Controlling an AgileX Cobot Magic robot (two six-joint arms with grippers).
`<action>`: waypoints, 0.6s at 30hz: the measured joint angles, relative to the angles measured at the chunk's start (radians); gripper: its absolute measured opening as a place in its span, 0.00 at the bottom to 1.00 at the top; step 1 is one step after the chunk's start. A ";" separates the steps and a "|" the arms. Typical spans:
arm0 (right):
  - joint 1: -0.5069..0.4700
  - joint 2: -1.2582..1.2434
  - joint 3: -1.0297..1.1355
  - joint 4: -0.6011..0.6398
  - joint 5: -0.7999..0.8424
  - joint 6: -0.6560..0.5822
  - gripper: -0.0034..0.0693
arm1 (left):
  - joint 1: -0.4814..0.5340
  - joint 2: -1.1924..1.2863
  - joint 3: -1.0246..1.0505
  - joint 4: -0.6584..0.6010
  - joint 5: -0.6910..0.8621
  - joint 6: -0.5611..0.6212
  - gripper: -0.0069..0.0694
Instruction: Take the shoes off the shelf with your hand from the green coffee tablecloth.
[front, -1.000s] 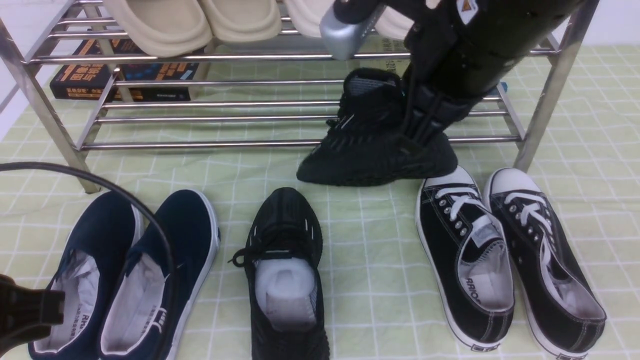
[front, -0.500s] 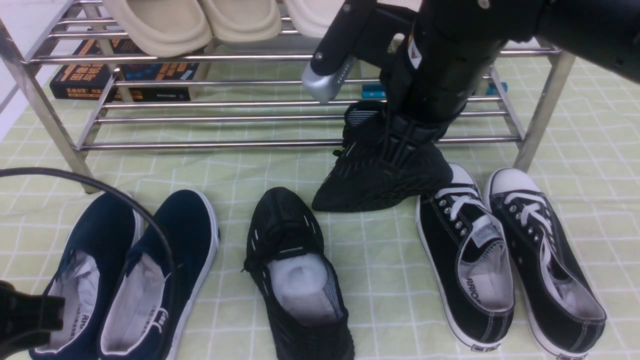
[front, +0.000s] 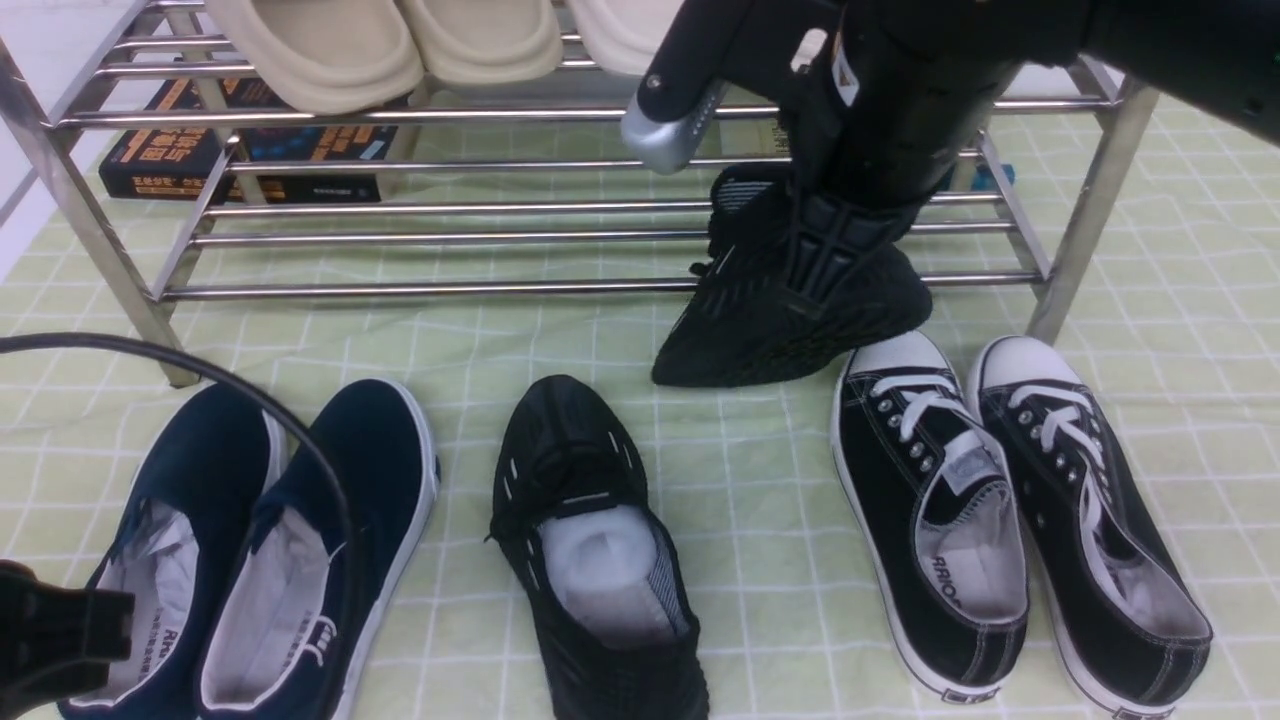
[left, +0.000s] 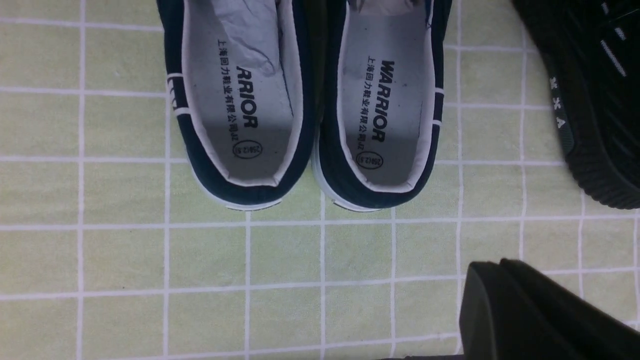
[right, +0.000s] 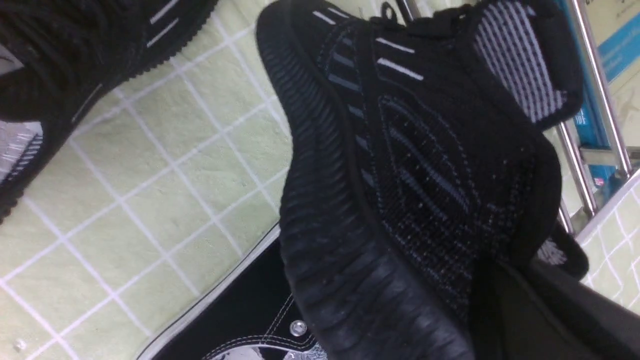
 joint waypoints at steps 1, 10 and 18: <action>0.000 0.004 -0.002 0.013 0.000 0.000 0.09 | 0.000 0.000 0.000 0.000 0.000 0.000 0.12; 0.002 0.053 -0.010 0.214 0.000 0.001 0.09 | 0.000 0.000 0.000 0.000 0.000 0.000 0.12; 0.002 0.069 -0.009 0.349 0.000 0.029 0.10 | 0.000 0.000 0.000 0.000 0.007 0.000 0.12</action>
